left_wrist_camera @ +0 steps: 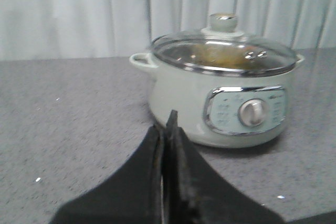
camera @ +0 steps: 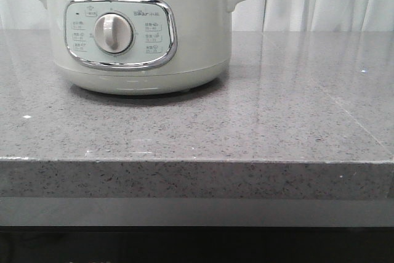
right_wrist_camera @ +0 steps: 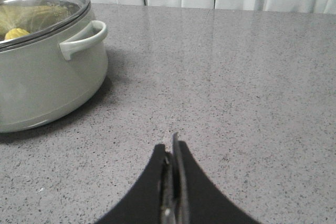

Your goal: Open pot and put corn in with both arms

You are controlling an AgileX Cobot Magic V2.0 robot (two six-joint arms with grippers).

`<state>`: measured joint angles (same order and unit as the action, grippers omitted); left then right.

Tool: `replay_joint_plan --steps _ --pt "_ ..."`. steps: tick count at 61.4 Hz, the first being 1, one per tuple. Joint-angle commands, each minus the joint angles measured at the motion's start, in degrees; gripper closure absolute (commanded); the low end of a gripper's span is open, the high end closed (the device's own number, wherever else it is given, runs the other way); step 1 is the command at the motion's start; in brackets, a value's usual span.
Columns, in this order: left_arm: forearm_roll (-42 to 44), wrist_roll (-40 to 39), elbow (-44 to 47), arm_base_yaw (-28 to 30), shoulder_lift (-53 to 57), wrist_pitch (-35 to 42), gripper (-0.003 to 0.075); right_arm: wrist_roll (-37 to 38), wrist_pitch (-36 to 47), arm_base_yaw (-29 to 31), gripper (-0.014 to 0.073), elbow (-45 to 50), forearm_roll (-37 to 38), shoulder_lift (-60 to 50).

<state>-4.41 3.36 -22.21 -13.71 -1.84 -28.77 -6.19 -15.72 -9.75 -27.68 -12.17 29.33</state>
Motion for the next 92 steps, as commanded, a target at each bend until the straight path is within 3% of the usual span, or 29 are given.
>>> replay_joint_plan --steps 1,9,23,38,92 --pt "-0.1 -0.51 1.87 4.38 0.4 4.91 0.0741 -0.11 4.22 0.33 0.0662 -1.6 -0.24 0.02" --pt "-0.1 -0.51 7.14 9.63 3.28 5.02 0.0741 -0.11 4.22 0.33 0.0662 -1.6 -0.24 0.02" --pt "-0.1 -0.51 14.1 10.82 3.18 10.07 0.0741 -0.11 4.0 0.33 0.0662 -1.6 -0.24 0.02" --pt "-0.82 -0.51 23.52 10.82 3.18 23.75 0.0741 -0.11 4.0 0.33 0.0662 -1.6 -0.24 0.02" --pt "-0.82 -0.51 23.33 10.82 3.18 22.66 0.0741 -0.11 4.0 0.33 0.0662 -1.6 -0.24 0.02"
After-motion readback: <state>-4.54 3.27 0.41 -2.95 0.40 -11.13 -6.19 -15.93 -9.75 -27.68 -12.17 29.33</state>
